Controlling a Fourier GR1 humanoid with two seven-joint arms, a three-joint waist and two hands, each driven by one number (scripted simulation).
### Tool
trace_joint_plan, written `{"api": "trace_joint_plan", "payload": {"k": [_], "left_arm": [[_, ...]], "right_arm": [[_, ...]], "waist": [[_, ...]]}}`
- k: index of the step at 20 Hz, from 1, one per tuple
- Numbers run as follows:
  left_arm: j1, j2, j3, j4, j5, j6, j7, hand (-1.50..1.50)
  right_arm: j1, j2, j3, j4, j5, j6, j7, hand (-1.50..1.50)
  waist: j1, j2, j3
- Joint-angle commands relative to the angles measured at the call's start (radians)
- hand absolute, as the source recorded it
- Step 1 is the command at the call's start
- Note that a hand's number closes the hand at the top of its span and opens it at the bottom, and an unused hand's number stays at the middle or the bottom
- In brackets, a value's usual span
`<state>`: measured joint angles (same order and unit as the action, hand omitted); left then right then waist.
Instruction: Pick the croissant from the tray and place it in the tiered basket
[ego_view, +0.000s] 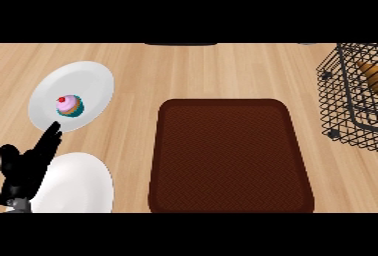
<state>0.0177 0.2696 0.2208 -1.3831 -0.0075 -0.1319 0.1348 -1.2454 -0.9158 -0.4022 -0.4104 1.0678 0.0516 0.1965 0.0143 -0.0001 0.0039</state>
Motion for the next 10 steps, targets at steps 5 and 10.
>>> {"api": "trace_joint_plan", "payload": {"k": [5,10], "left_arm": [[0.052,-0.007,0.014,-0.001,0.005,0.004,0.009,0.00],[0.065,0.018,0.042,0.018,0.015,-0.012,-0.009,0.00]], "right_arm": [[0.034,-0.142,-0.237,0.005,-0.214,0.073,0.066,-1.50],[0.125,-0.227,-0.417,0.006,-0.388,0.120,-0.035,-1.50]], "waist": [[-0.037,-0.010,-0.003],[-0.054,-0.012,-0.003]]}}
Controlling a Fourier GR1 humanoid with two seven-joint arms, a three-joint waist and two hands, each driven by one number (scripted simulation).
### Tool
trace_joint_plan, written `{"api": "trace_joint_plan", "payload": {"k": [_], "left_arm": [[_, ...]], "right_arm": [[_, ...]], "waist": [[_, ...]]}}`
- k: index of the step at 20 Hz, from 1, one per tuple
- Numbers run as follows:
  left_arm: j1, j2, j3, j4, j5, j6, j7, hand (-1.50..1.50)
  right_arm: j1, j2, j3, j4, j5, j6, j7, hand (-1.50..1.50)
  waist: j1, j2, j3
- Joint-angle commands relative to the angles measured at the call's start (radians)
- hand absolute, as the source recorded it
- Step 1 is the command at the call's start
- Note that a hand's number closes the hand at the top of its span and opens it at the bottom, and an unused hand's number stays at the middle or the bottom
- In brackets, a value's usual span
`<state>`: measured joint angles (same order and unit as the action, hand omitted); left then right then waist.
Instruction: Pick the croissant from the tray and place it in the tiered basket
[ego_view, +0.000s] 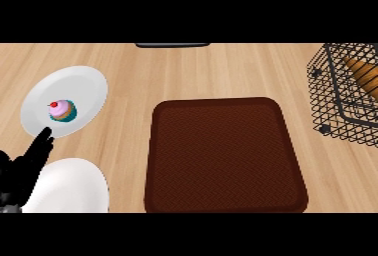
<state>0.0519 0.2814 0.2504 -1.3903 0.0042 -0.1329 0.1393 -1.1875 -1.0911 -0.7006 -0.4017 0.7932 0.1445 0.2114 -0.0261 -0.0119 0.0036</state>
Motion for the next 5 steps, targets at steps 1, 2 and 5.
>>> {"api": "trace_joint_plan", "payload": {"k": [1,2,5], "left_arm": [[0.010,0.023,0.021,-0.009,0.022,-0.019,0.040,0.00],[0.013,-0.004,-0.009,-0.027,0.001,-0.003,0.047,0.00],[0.031,0.002,0.013,-0.012,0.012,-0.006,0.032,0.00]], "right_arm": [[0.094,-0.112,-0.158,0.010,-0.145,0.063,-0.095,-1.50],[0.128,-0.099,-0.182,0.015,-0.173,0.083,-0.101,-1.50],[0.280,-0.121,-0.249,0.015,-0.242,0.192,-0.204,-1.50]], "waist": [[-0.018,-0.001,0.000],[-0.011,0.001,-0.001],[-0.031,-0.004,-0.002]]}}
